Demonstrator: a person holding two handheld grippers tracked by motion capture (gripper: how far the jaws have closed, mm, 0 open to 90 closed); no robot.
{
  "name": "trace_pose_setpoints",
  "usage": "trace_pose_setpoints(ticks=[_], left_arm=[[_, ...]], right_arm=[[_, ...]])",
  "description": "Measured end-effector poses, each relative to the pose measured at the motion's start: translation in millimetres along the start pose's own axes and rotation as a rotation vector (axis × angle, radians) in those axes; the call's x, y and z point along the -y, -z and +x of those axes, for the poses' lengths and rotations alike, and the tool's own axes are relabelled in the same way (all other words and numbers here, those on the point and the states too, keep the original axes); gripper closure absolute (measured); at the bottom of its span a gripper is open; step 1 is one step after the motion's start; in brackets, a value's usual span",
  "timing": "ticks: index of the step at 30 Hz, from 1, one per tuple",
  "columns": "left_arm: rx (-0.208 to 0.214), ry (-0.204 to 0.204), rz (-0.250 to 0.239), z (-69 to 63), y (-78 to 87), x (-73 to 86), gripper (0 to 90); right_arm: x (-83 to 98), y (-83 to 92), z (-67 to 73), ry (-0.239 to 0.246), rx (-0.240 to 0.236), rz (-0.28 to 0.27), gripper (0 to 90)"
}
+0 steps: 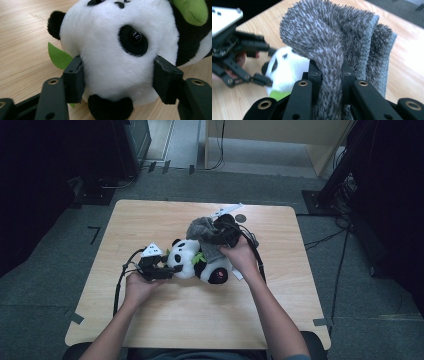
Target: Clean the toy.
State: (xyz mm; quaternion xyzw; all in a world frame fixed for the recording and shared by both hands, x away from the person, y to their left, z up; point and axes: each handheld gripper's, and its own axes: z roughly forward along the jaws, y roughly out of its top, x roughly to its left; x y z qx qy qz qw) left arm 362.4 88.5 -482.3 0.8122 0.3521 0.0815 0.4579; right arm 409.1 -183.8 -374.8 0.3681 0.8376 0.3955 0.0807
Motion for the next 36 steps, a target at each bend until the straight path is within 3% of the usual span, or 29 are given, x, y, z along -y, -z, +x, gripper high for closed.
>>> trace_pose_setpoints(ticks=[7, 11, 17, 19, 20, 25, 30, 34, 36], left_arm=[[-0.001, -0.004, 0.009, 0.3, 1.3, -0.5, 41.6], [-0.004, -0.005, 0.008, -0.2, 1.6, 0.0, 42.0], [-0.01, -0.013, 0.004, -1.5, 2.5, 1.5, 42.0], [-0.011, -0.013, 0.004, -1.8, 2.6, 1.8, 42.0], [-0.013, -0.014, 0.003, -2.3, 2.7, 2.1, 42.1], [-0.011, -0.017, -0.003, -1.6, 2.5, 3.2, 42.2], [-0.011, -0.018, -0.009, -1.2, 2.2, 4.2, 42.7], [-0.022, 0.003, 0.01, -3.0, 2.1, 1.5, 44.1], [-0.031, 0.011, 0.026, -4.8, 2.3, -0.5, 44.8]], right_arm=[[-18.1, -10.7, -0.9, 0.001, -0.027, -0.017, 78.0], [-30.5, -21.8, 7.8, 0.03, -0.036, -0.005, 78.0], [-40.9, -50.5, 28.3, 0.078, -0.073, 0.045, 77.8], [-41.8, -53.8, 30.5, 0.079, -0.089, 0.048, 77.9], [-42.6, -61.3, 34.0, 0.08, -0.121, 0.06, 77.8], [-38.2, -80.8, 40.3, 0.101, -0.139, 0.118, 77.8], [-33.2, -85.3, 36.7, 0.097, -0.123, 0.135, 77.2], [-27.3, -85.8, 21.8, 0.049, -0.118, 0.131, 77.5], [-25.9, -84.3, 18.6, 0.057, -0.108, 0.129, 77.6]])
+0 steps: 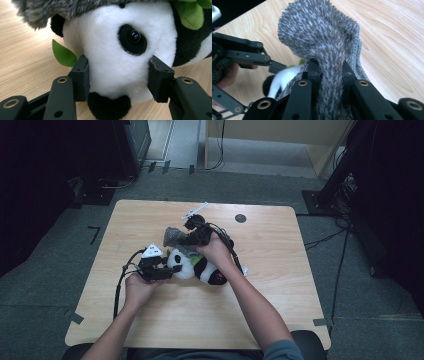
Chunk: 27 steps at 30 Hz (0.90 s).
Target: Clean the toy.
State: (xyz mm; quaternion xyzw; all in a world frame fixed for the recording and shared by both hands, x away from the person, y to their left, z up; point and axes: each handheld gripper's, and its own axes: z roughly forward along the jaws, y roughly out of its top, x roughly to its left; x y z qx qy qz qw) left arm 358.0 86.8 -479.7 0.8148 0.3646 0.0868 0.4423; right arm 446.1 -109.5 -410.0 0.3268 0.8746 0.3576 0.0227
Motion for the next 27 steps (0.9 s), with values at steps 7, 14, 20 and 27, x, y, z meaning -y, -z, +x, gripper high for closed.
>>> trace_pose_setpoints(ticks=[7, 14, 20, 27], left_arm=[[0.001, 0.017, 0.006, 0.8, 0.1, -0.5, 45.2], [0.003, 0.025, 0.005, 1.5, 0.0, -0.5, 45.3], [0.006, 0.027, 0.004, 1.7, 0.2, -0.3, 45.5], [0.006, 0.021, 0.006, 2.4, 0.3, 0.4, 45.4]], right_arm=[[6.6, 6.6, -17.0, -0.043, 0.052, 0.019, 77.9], [12.2, 11.0, -29.7, -0.065, 0.098, 0.045, 77.8], [18.1, 16.2, -41.3, -0.093, 0.135, 0.071, 77.7], [25.0, 29.0, -59.3, -0.153, 0.205, 0.076, 78.6]])
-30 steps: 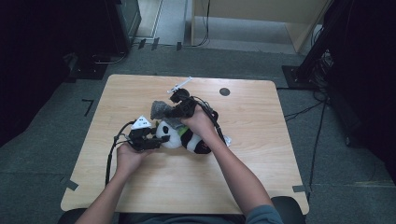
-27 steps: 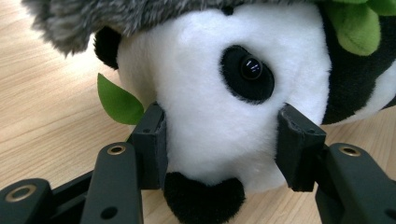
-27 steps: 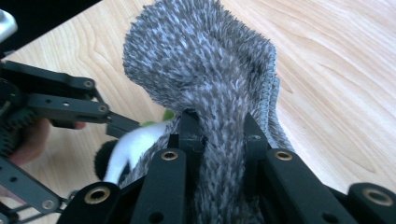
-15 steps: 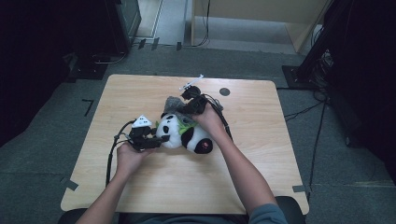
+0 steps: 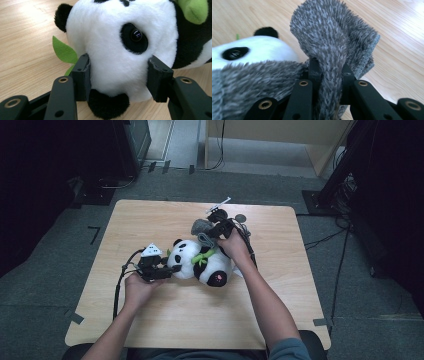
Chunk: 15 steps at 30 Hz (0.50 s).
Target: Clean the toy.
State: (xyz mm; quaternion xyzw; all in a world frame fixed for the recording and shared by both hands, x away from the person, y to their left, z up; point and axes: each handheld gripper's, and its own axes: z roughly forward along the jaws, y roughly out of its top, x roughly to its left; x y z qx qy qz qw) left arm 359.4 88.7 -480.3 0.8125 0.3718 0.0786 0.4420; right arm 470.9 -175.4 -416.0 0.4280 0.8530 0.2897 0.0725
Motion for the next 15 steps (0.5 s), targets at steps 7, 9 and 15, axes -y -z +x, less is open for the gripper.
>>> trace_pose_setpoints(ticks=[7, 9, 15], left_arm=[[-0.002, 0.001, 0.0, 0.4, -0.2, 0.7, 45.2], [-0.002, 0.0, -0.002, 0.2, -0.3, 0.8, 45.2], [0.007, 0.005, -0.008, 1.3, -0.2, 1.2, 45.0]], right_arm=[[10.7, 8.8, -25.9, -0.067, 0.011, 0.001, 78.9], [12.3, 9.9, -29.0, -0.079, 0.006, 0.0, 78.9], [14.9, 24.5, -39.5, -0.093, 0.035, -0.056, 78.8]])
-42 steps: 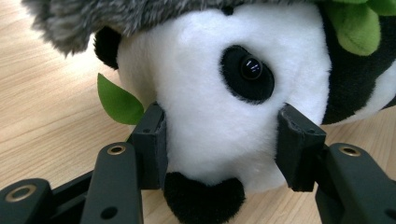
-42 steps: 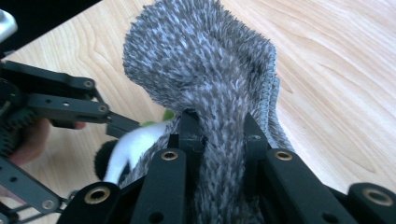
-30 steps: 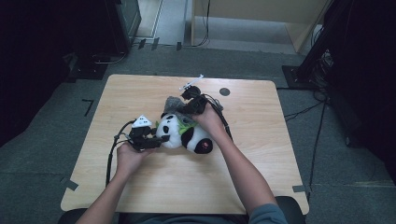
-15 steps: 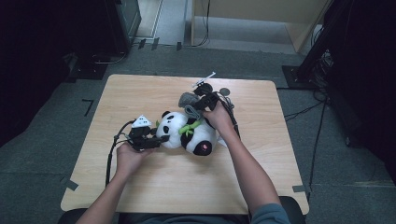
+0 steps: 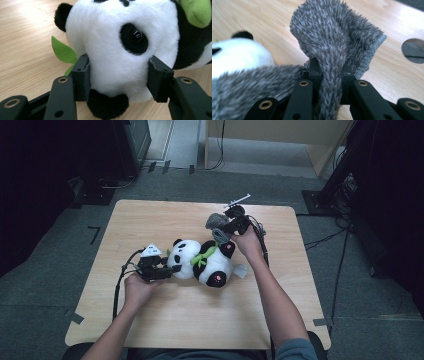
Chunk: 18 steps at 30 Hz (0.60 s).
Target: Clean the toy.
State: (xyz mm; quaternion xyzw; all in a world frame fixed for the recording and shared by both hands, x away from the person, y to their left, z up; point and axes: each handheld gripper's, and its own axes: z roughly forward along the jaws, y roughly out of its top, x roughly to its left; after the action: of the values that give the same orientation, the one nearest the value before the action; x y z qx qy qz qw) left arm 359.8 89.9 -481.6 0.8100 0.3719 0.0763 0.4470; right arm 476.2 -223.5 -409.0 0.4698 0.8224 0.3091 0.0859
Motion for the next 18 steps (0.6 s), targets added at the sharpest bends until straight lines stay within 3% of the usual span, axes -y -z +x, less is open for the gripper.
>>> trace_pose_setpoints(ticks=[4, 7, 10, 11, 12, 13, 15, 17, 18], left_arm=[[0.003, -0.001, -0.001, 0.2, 0.1, 0.3, 44.8], [0.003, -0.001, -0.001, 0.2, 0.1, 0.3, 44.8], [0.003, -0.001, 0.001, 0.2, 0.4, 0.3, 44.5], [0.003, -0.001, 0.002, 0.1, 0.5, 0.2, 44.5], [0.002, -0.003, 0.002, 0.2, 0.6, 0.2, 44.5], [0.002, -0.003, 0.002, 0.2, 0.6, 0.2, 44.5], [0.001, -0.006, 0.0, 0.3, 0.5, 0.2, 44.5], [0.001, 0.0, 0.002, 0.2, 0.5, -0.2, 44.5], [0.0, 0.008, 0.001, -0.1, 0.3, -0.4, 44.5]], right_arm=[[-3.7, 12.3, 0.6, -0.01, -0.02, -0.054, 78.8], [-8.9, 18.6, 4.7, 0.012, -0.031, -0.073, 78.9], [-20.8, 32.4, 22.9, 0.055, -0.056, -0.117, 78.9], [-20.8, 32.4, 22.9, 0.055, -0.056, -0.117, 78.9], [-25.0, 36.2, 34.7, 0.088, -0.068, -0.13, 78.8], [-25.0, 36.2, 34.7, 0.088, -0.068, -0.13, 78.8], [-29.5, 36.3, 53.0, 0.126, -0.093, -0.142, 78.7], [-30.8, 34.8, 58.1, 0.141, -0.104, -0.147, 78.7], [-32.9, 30.6, 68.5, 0.158, -0.117, -0.145, 78.7]])
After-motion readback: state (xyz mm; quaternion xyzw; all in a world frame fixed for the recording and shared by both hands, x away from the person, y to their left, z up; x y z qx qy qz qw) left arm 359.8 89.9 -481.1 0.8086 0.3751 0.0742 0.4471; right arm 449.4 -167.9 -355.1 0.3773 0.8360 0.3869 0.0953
